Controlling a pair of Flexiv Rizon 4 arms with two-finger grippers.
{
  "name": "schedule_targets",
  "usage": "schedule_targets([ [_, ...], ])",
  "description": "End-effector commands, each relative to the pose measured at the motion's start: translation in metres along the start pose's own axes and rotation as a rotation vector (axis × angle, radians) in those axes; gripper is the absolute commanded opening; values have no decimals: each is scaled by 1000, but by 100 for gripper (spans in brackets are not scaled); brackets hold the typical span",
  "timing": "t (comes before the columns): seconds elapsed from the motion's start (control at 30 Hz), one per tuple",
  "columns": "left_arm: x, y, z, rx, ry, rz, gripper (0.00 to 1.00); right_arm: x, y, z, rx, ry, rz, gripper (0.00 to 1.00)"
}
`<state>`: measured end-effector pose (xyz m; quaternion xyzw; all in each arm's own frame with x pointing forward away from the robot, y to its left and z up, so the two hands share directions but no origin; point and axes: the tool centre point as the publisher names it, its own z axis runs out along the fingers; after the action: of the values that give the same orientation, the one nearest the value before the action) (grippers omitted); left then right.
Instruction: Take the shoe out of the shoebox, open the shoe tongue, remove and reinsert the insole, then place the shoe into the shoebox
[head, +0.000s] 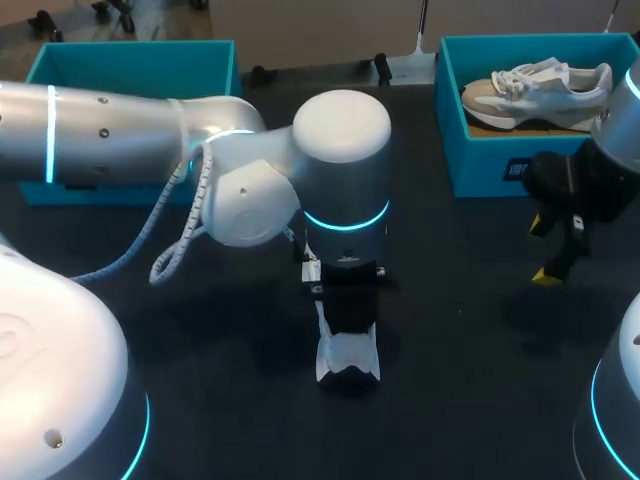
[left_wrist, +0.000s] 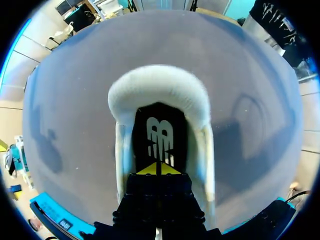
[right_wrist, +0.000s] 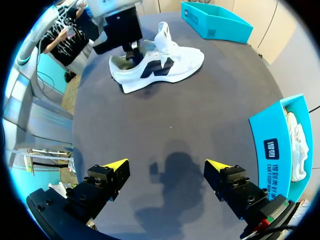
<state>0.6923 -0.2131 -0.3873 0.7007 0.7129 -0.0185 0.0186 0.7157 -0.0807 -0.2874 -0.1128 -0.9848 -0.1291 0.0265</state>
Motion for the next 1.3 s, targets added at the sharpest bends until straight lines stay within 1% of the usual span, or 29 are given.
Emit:
schedule_targets([
  [0.03, 13, -4, -24, -53, -18, -17, 0, 1, 0, 0, 2, -2, 0, 100],
  [0.13, 16, 3, -28, -77, -23, -48, 0, 1, 0, 0, 2, -2, 0, 100],
  [0.23, 17, 14, -26, -97, -19, -84, 0, 1, 0, 0, 2, -2, 0, 100],
  [0.4, 15, 24, -23, -109, -25, -115, 0, 1, 0, 0, 2, -2, 0, 100],
  [0.57, 10, 25, -24, -101, -46, -97, 0, 1, 0, 0, 2, -2, 0, 100],
  [0.73, 7, 23, -26, -104, -31, -69, 57, 1, 0, 0, 2, -2, 0, 100],
  [0.77, 7, 23, -26, -102, -25, -68, 73, 1, 0, 0, 2, -2, 0, 100],
  [0.83, 7, 22, -25, -101, -1, -68, 99, 1, 0, 0, 2, -2, 0, 100],
  [0.93, 9, 21, -23, -107, 18, -73, 100, 1, 0, 0, 2, -2, 0, 100],
  [1.03, 13, 21, -24, -109, 7, -79, 100, 1, 0, 0, 2, -2, 0, 100],
  [1.3, 13, 18, -33, -109, -1, -90, 100, 1, 0, 0, 2, -2, 0, 100],
])
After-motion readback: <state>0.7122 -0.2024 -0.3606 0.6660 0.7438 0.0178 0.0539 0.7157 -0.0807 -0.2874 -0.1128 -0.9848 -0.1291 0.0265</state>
